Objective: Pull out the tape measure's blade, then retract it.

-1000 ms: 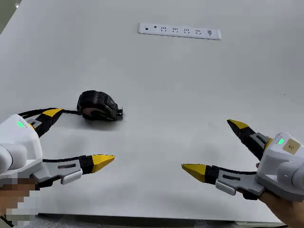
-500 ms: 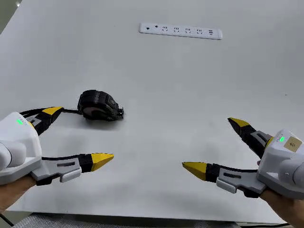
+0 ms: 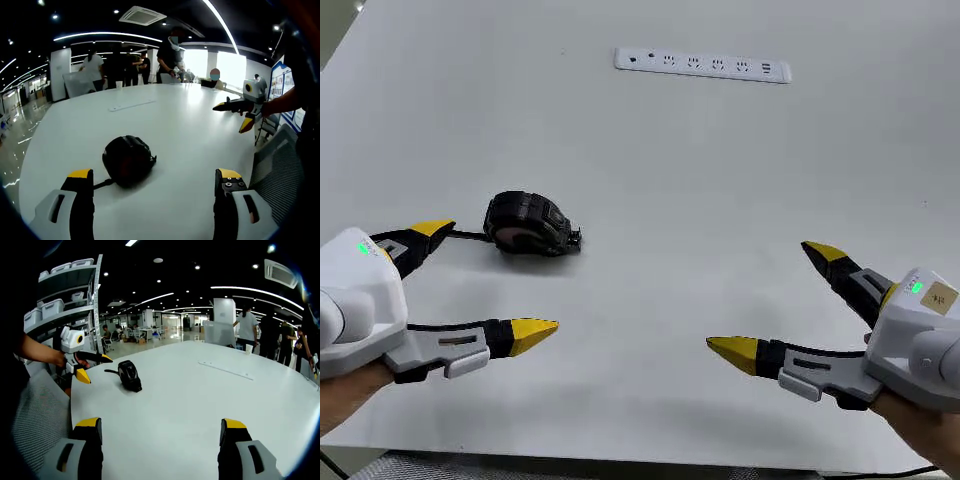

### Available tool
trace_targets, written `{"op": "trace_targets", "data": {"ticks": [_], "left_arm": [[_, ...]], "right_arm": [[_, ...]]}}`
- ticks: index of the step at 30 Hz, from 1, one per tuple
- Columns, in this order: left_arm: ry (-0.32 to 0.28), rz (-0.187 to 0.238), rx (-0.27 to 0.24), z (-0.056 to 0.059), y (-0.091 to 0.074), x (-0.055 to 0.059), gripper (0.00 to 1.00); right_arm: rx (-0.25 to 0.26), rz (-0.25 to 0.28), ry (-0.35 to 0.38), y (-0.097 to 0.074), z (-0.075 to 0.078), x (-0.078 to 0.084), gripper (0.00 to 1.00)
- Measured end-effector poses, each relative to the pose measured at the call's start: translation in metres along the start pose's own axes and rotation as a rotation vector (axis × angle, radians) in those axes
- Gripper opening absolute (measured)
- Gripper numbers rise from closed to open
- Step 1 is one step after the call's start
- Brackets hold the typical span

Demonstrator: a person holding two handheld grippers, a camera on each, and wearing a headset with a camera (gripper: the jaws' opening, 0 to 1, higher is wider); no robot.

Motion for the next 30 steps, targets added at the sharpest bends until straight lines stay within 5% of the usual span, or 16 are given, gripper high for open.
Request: {"op": "trace_targets", "data": {"ticks": [30], "left_arm": [[0.046, -0.012, 0.042, -0.028, 0.015, -0.011, 0.99]], "right_arm": [[-0.084, -0.048, -0.068, 0.024, 0.016, -0.007, 0.97]]}}
Point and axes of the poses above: the centre of the closed fingertips' face, and the gripper's own axes: y roughly forward along the fingers, z roughly to its right, x roughly out of its underside, the point moved 9 cm from there along -y, roughly backward along the fingers, and after that the axes turned 2 degrees about -z, right-handed, at the moved point
